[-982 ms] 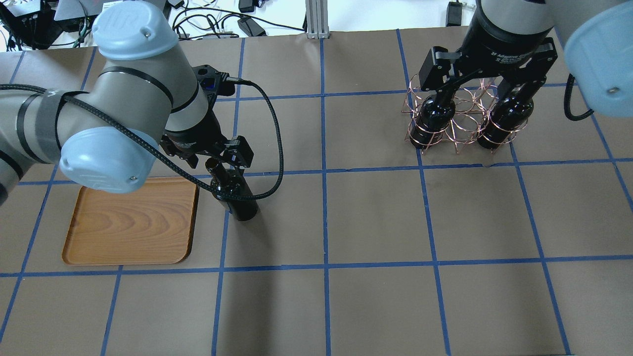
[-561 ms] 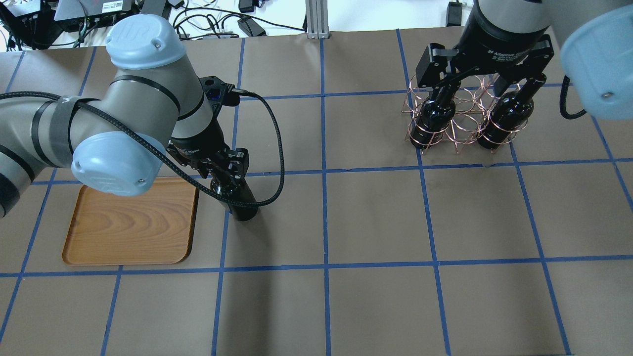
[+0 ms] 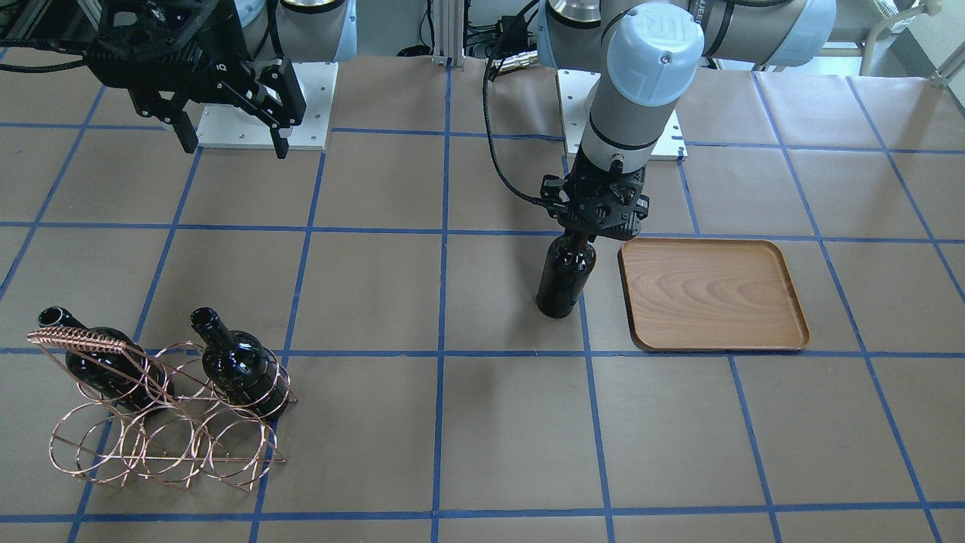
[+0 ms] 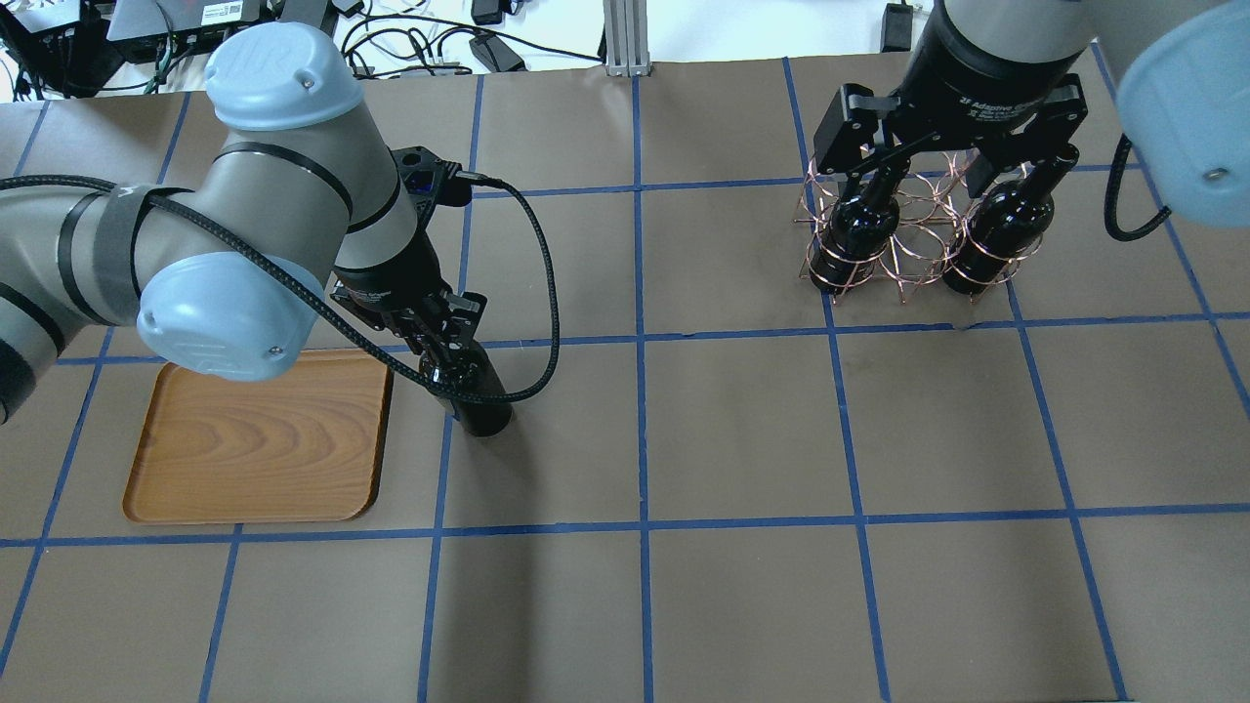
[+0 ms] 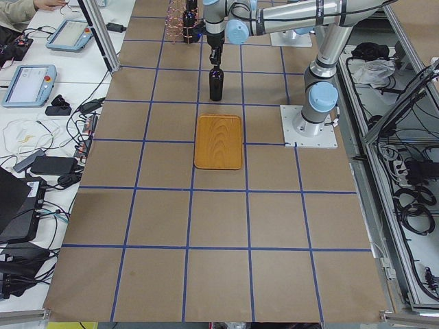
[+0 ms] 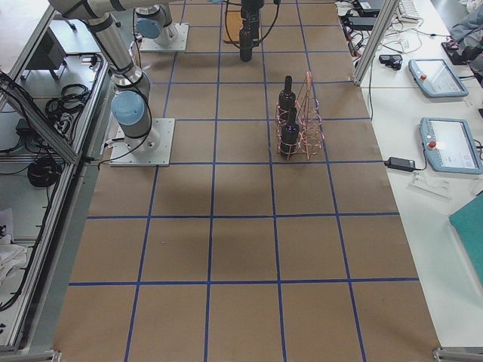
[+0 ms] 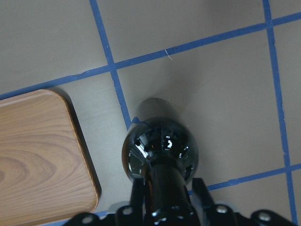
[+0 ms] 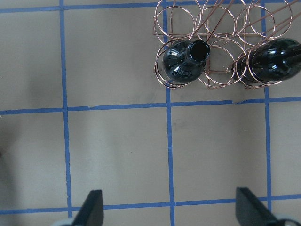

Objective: Take wine from basket and place on tray
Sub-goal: 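Lift the bottle with the left gripper and move it over the tray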

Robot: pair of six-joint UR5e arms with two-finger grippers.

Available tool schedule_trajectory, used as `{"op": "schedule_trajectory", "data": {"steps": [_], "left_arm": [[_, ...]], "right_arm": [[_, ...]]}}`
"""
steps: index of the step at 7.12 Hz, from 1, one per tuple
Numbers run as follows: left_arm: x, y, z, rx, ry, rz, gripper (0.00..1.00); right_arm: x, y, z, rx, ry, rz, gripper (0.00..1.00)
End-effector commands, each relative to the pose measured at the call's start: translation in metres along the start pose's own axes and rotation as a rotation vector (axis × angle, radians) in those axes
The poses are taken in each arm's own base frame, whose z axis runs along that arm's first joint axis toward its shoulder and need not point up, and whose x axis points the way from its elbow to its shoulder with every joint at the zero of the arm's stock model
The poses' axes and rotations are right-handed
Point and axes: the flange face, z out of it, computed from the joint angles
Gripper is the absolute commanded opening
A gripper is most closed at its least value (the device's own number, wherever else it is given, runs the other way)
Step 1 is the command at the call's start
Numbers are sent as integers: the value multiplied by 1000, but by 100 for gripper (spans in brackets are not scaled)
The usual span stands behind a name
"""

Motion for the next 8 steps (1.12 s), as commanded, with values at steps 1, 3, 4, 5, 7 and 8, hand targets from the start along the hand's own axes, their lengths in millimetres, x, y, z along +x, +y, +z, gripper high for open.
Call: {"op": "schedule_trajectory", "data": {"steps": [1,3,4,5,7,8], "left_arm": [[0,-1,-3,7,-1,0,0],[-14,-10,-30,50,-18,-21,0],[-46,-14,-46,51,-16,-48,0],[-75,-7,-61,54,-24,-6,0],[-121,2,-66,38,-71,43,0],[-142,8,-63,22,-87,75,0]], "right_arm": [[2,-2,-5,-7,2,7,100],[2,0,-2,-18,2,10,100],[1,1,0,-21,0,8,100],[1,1,0,-21,0,8,100],[1,2,2,-28,2,7,100],[1,2,4,-33,3,8,100]]}}
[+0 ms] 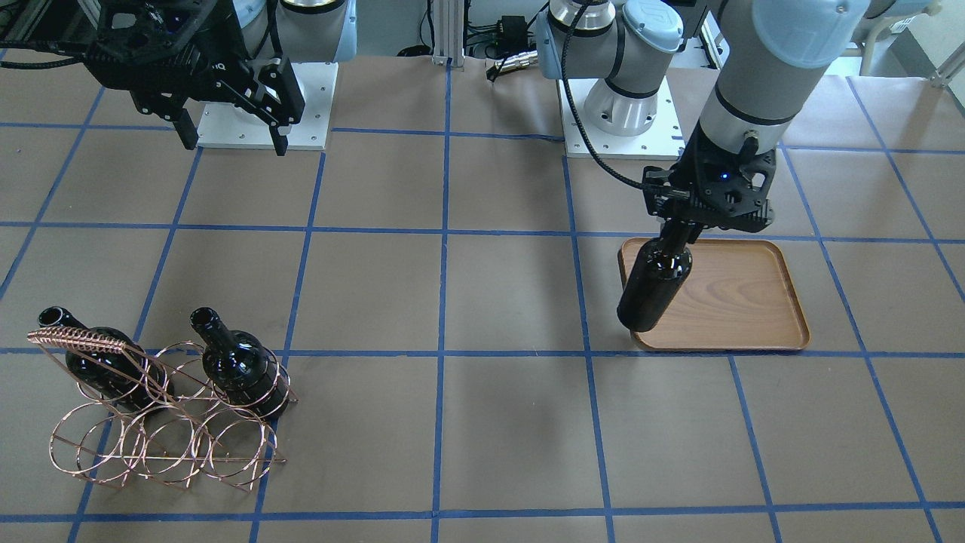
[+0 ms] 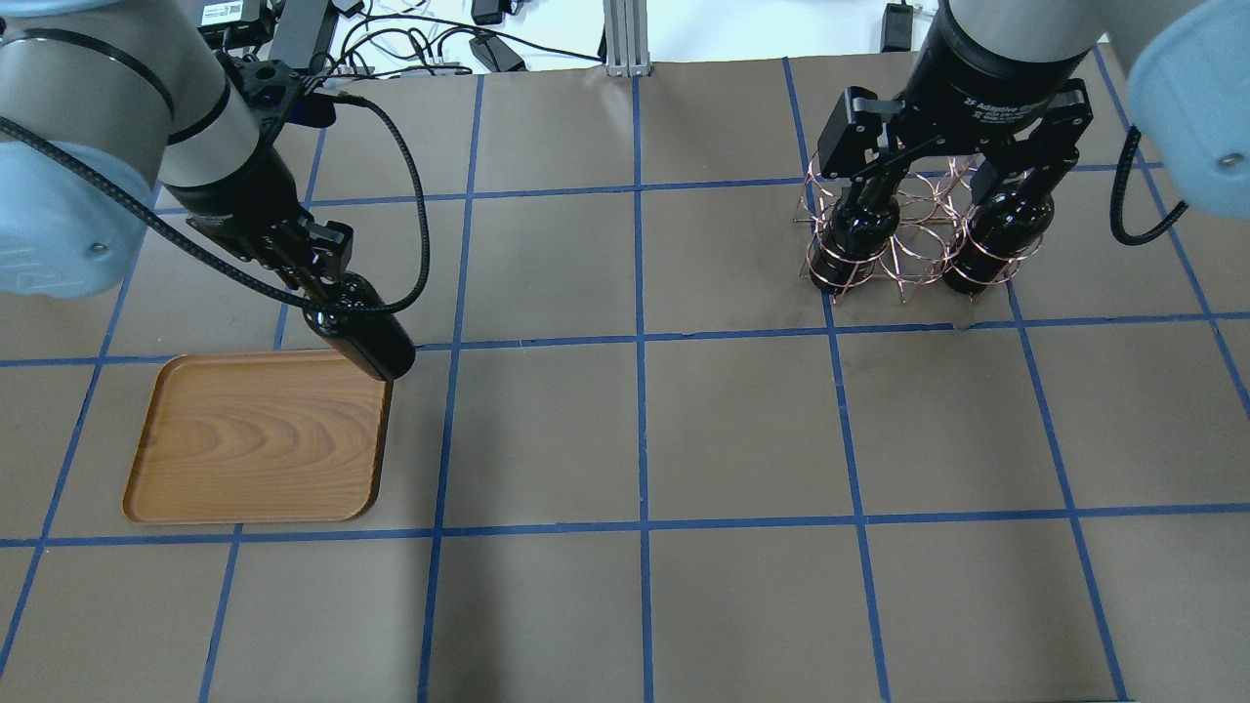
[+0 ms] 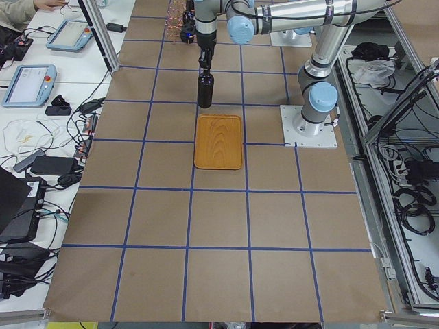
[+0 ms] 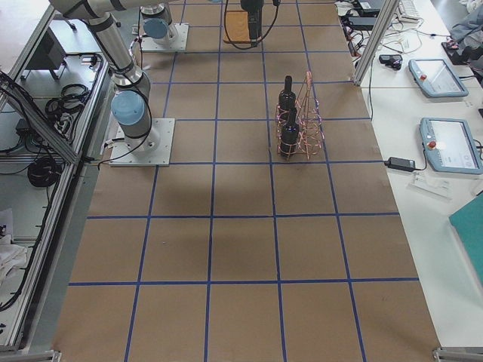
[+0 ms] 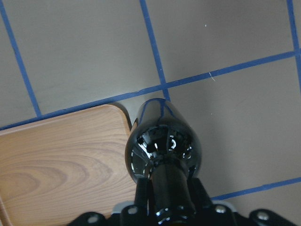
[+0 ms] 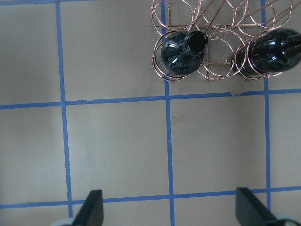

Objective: Take wine from basket and place on tray
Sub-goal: 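Lift the bottle with the left gripper and move it over the tray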

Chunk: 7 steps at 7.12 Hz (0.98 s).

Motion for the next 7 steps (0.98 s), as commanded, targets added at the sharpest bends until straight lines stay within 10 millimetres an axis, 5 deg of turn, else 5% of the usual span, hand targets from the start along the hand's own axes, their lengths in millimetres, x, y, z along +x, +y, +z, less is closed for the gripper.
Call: {"op": "schedule_trajectory", "data": {"steps": [1,3,7], "left_arm": [[-59,16,6,-30,-24,63,0],[-109,44,36,-84,17,59,0],[-145,67,53,-108,46,23,0]], "right_arm": [[0,1,3,-7,1,0,100],[0,1,2,-7,6,0,100],[0,1,2,-6,4,0,100]]}}
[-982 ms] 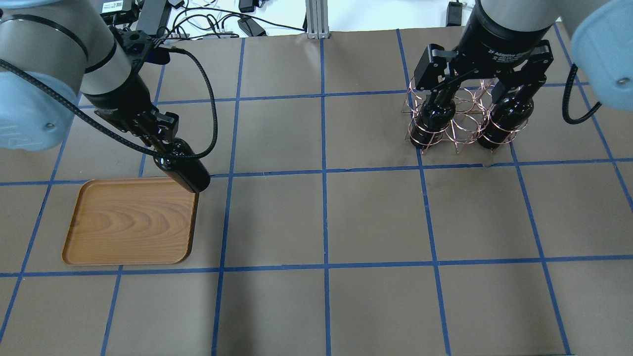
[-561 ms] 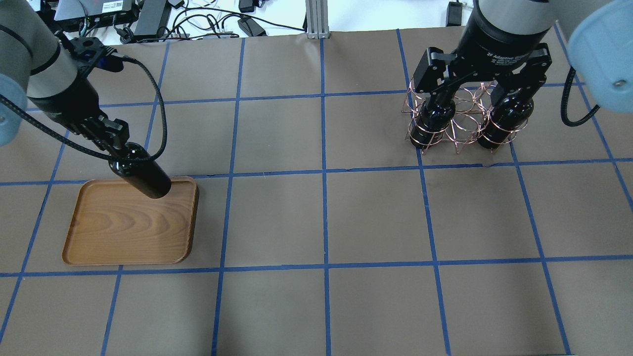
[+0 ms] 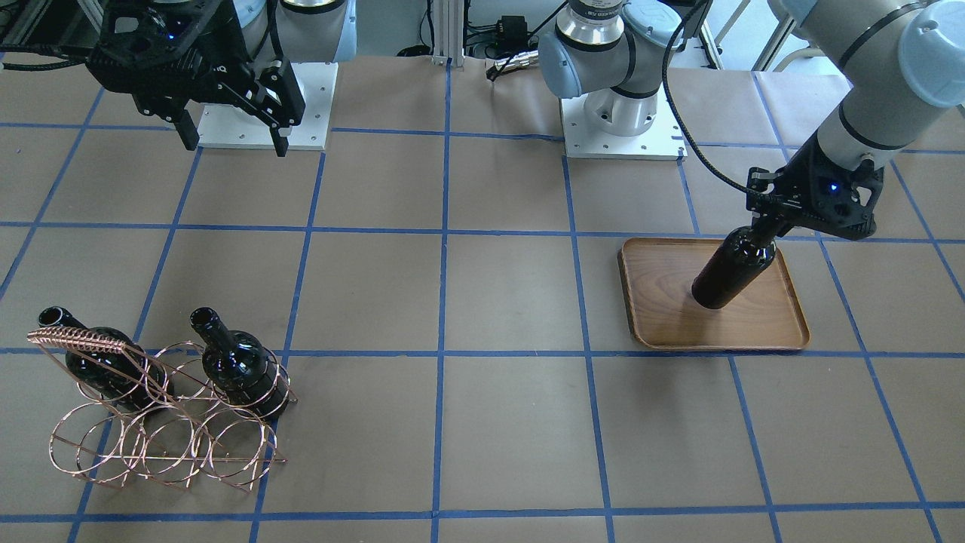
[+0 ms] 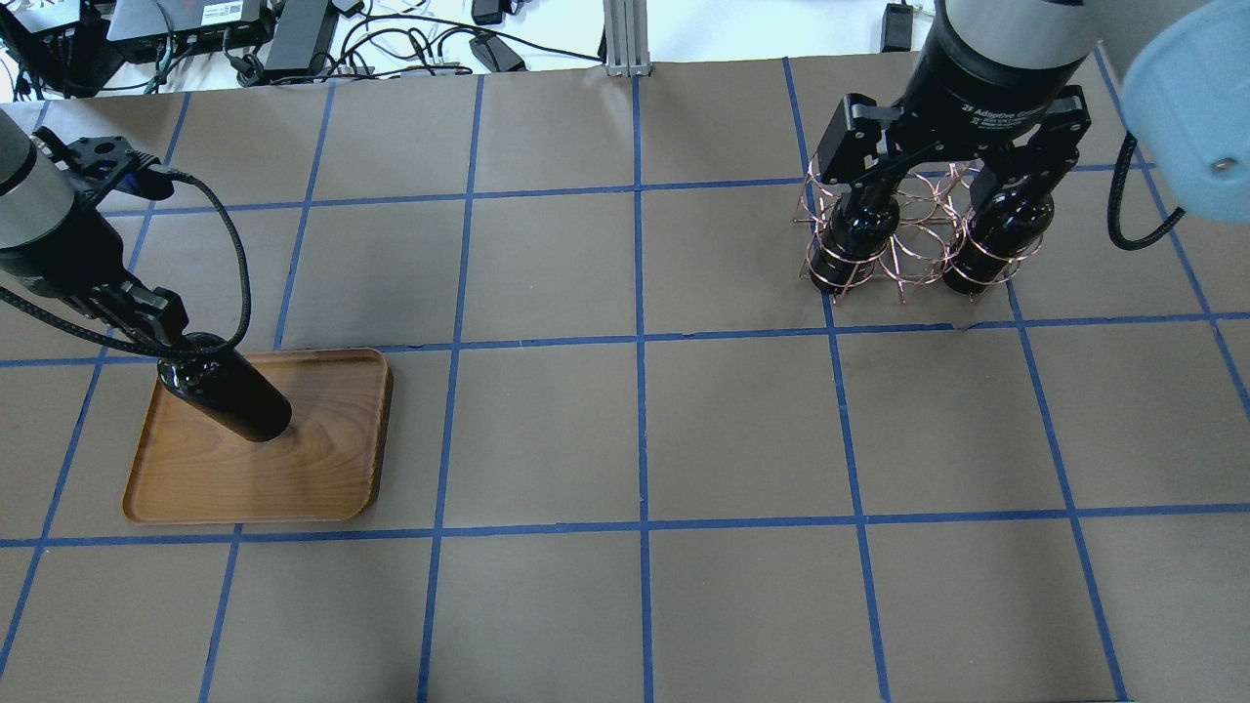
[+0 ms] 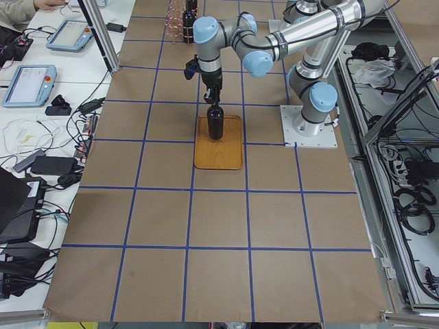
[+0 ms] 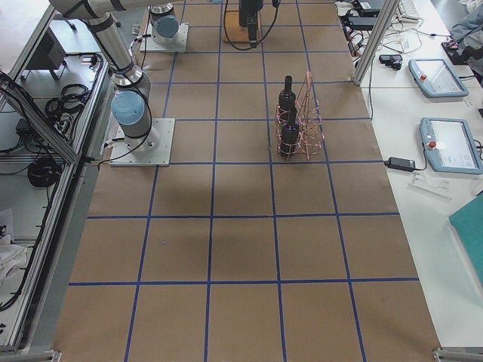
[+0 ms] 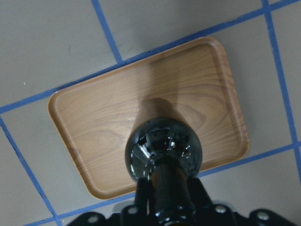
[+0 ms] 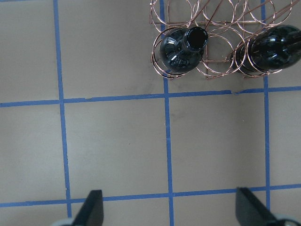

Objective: Take wine from basket and place on tray
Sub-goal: 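Lift the bottle with the left gripper and move it over the tray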

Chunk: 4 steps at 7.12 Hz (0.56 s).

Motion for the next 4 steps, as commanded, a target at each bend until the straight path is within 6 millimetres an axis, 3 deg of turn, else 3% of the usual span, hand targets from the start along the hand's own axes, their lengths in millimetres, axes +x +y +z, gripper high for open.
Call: {"op": "schedule_trajectory", "data": {"steps": [1,4], "left_arm": [[-21,9,8,-9,16,-28,0],[-19,4,12,-11,34,-39,0]], "right_arm": [[0,0,0,2,0,0,100],[0,1,0,-1,2,0,100]]}}
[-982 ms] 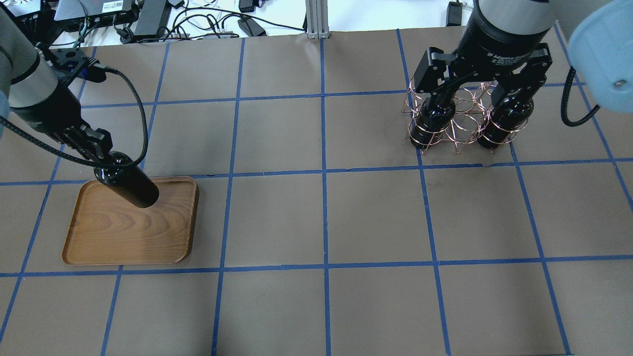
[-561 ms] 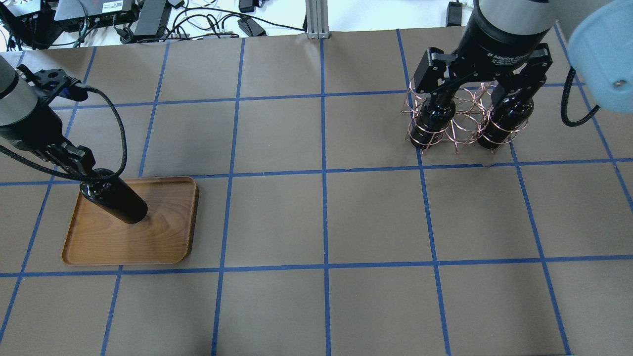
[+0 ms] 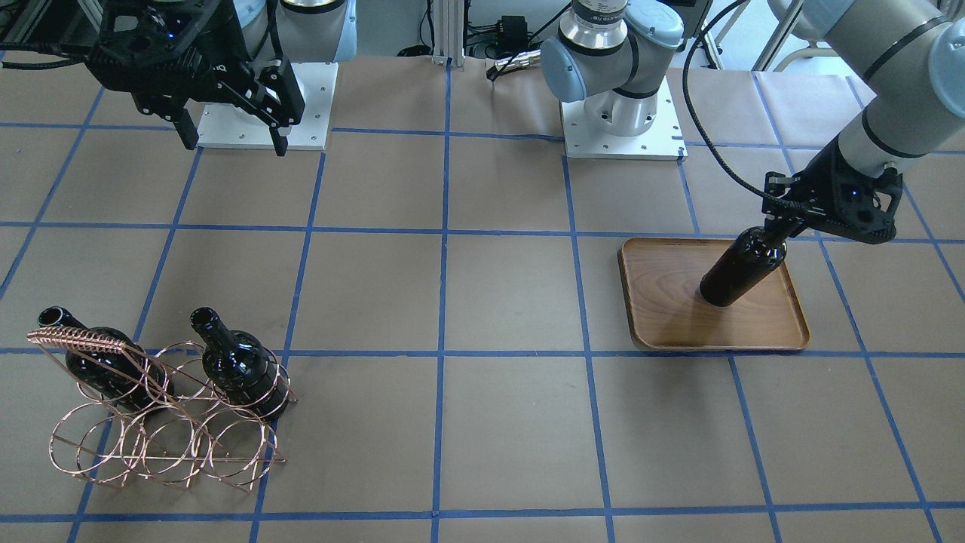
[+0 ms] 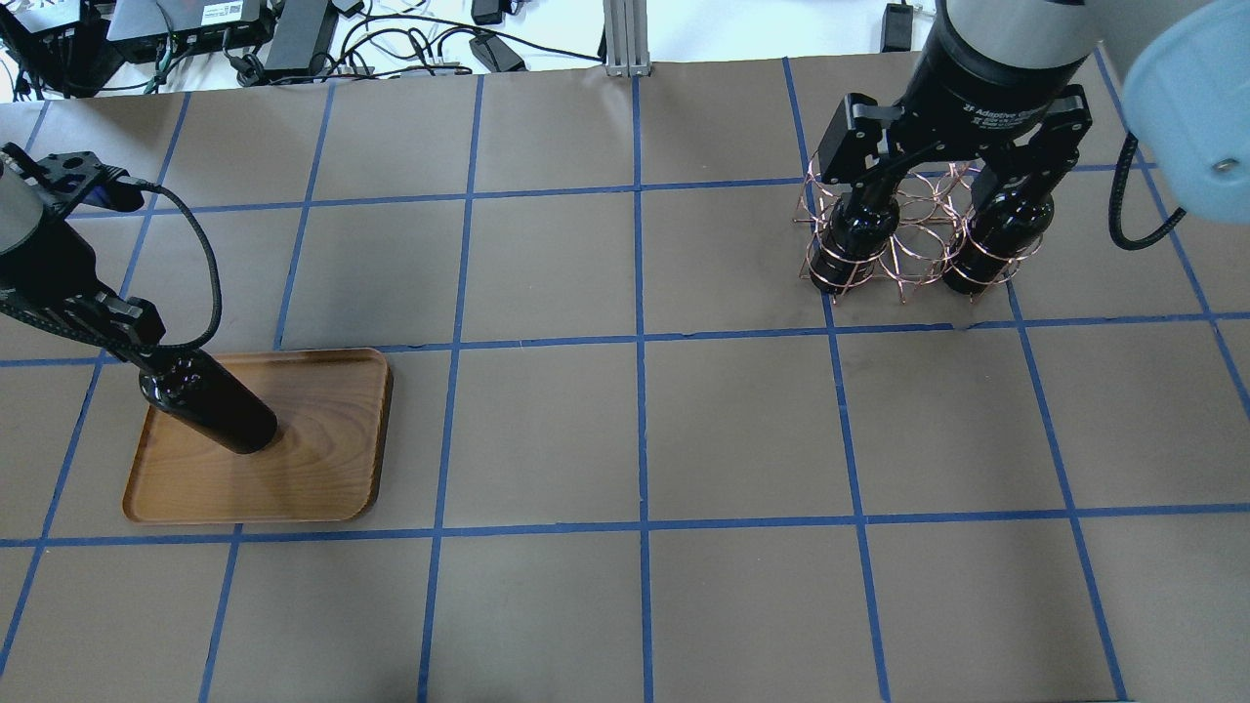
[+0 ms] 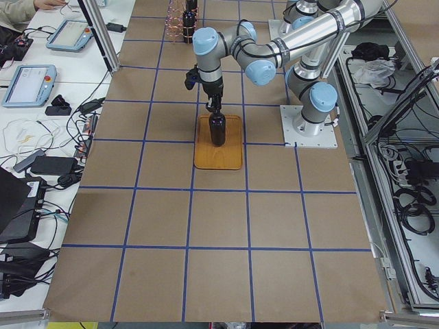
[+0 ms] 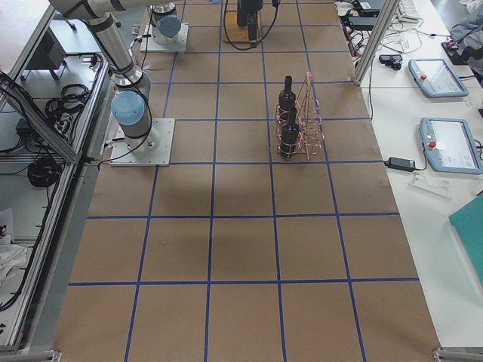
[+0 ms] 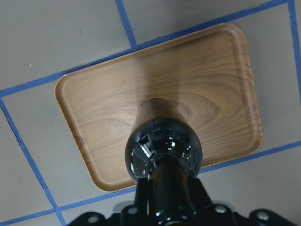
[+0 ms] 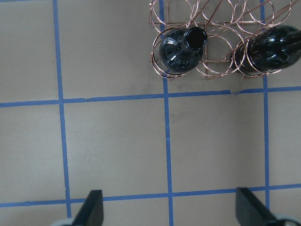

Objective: Take wine from basket and place on tray
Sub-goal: 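Tip the bottle down onto its side on the tray and release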

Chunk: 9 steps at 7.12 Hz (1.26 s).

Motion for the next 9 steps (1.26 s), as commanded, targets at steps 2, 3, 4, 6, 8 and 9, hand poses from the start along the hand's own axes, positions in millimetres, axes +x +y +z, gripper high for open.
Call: {"op": "schedule_trajectory", "data": {"steps": [2,3,4,6,8,9], "left_arm": [[0,-3,4,-7,5,0,7],[0,-3,4,-7,5,-3,39],[0,-3,2,-7,3,-14,84],[8,4,-10,-18,13,-72,100],[18,10,-43,14,-8,-73,100],[37,14,-74,45,14,-149,100]], "right_arm": [[0,1,1,-6,2,0,100],[0,1,1,-7,2,0,100],[0,1,1,-8,-1,0,100],[-1,1,1,-7,1,-2,100],[0,1,1,-7,1,0,100],[-1,1,2,-9,1,-2,100]]}}
